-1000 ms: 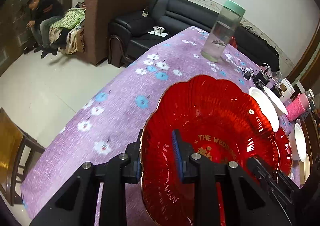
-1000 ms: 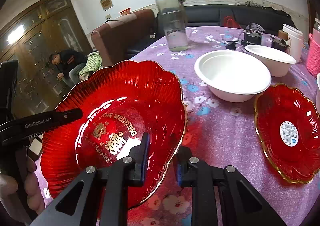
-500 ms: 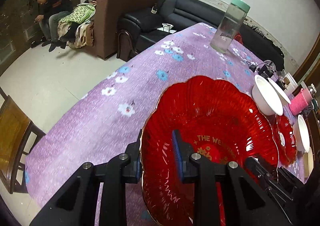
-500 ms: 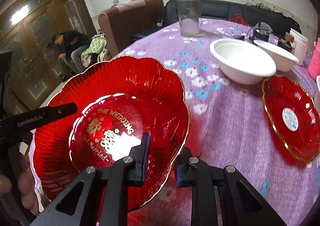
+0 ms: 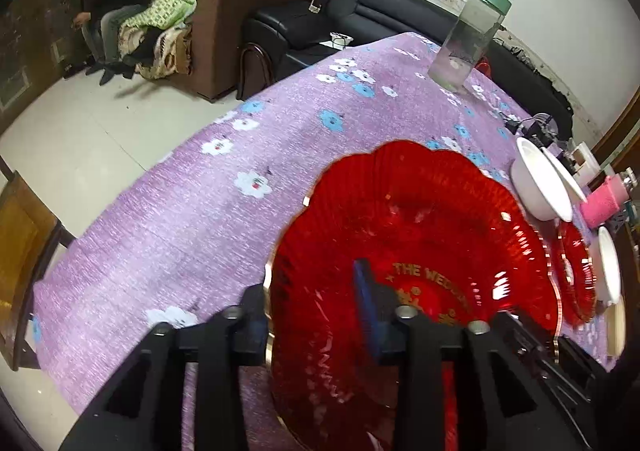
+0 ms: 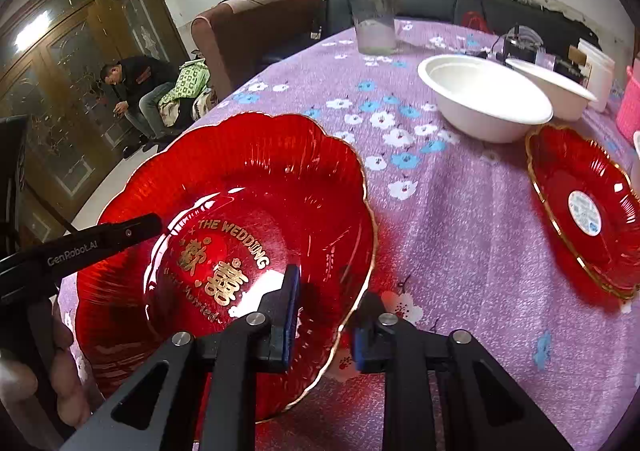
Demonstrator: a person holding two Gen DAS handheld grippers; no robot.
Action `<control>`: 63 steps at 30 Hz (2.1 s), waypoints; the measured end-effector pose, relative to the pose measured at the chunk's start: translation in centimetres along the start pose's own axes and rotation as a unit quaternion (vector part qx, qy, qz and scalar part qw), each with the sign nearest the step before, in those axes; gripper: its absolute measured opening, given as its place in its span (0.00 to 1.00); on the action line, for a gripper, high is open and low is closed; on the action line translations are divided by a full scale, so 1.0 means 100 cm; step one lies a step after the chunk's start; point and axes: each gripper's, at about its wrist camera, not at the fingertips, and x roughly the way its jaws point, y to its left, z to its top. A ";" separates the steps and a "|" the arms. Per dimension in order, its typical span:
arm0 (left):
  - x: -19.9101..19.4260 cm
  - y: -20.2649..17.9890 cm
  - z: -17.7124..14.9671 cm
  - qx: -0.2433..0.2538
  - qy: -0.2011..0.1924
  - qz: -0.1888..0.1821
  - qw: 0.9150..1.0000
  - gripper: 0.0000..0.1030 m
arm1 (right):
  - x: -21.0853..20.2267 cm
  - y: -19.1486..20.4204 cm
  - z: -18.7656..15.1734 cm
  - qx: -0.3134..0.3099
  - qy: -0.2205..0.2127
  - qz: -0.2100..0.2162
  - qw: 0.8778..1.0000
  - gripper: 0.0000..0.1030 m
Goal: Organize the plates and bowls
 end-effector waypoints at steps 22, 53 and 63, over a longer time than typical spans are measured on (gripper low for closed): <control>-0.085 -0.114 -0.021 0.060 -0.067 -0.075 0.993 0.85 | -0.118 -0.141 -0.053 0.110 -0.067 -0.048 0.991 0.59; 0.052 -0.272 -0.037 0.126 0.103 -0.121 0.979 0.84 | -0.062 -0.260 0.009 0.219 -0.056 -0.059 0.972 0.28; 0.063 -0.277 -0.034 0.130 0.100 -0.111 0.980 0.77 | -0.082 -0.262 -0.015 0.233 0.002 -0.044 0.972 0.12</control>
